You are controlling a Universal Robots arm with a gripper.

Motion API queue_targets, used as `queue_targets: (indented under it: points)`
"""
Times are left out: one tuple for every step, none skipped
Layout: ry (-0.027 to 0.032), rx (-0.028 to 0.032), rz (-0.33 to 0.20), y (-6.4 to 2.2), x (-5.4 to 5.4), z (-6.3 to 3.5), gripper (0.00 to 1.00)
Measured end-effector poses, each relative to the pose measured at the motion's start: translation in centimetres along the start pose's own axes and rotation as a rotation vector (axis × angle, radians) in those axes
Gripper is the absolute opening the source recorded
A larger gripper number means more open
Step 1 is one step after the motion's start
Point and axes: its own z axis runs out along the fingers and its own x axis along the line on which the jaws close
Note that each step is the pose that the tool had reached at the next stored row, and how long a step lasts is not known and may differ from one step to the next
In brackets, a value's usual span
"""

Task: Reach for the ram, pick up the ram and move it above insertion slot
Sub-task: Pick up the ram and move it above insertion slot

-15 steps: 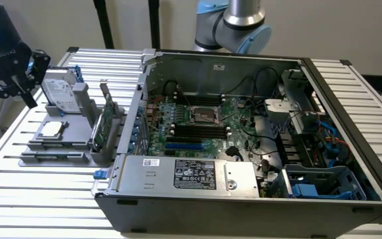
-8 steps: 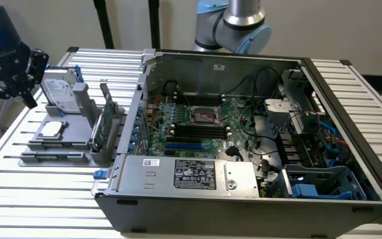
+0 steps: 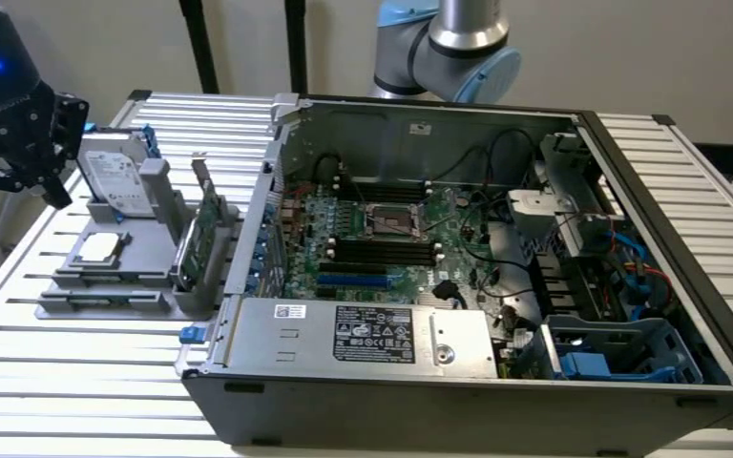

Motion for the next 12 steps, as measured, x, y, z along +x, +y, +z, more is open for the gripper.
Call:
queue_targets:
  points:
    - [0.0006, 0.0002, -0.018, 0.00, 0.00, 0.01, 0.11]
    - [0.0013, 0.0003, -0.036, 0.00, 0.00, 0.03, 0.11]
    - [0.0018, 0.0006, -0.054, 0.00, 0.00, 0.04, 0.11]
    - [0.0026, 0.0008, -0.073, -0.01, 0.00, 0.05, 0.11]
    - [0.0031, 0.0012, -0.091, 0.00, 0.00, 0.07, 0.11]
    - [0.0034, 0.0017, -0.109, -0.01, 0.00, 0.10, 0.11]
    - [0.0039, 0.0022, -0.127, -0.01, 0.00, 0.12, 0.11]
    - [0.0041, 0.0030, -0.145, -0.01, 0.00, 0.16, 0.11]
    - [0.0047, 0.0038, -0.164, -0.01, 0.00, 0.17, 0.11]
    - [0.0049, 0.0046, -0.182, -0.01, 0.00, 0.21, 0.11]
    - [0.0052, 0.0055, -0.200, -0.01, 0.00, 0.24, 0.11]
    - [0.0056, 0.0062, -0.218, -0.01, 0.00, 0.27, 0.11]
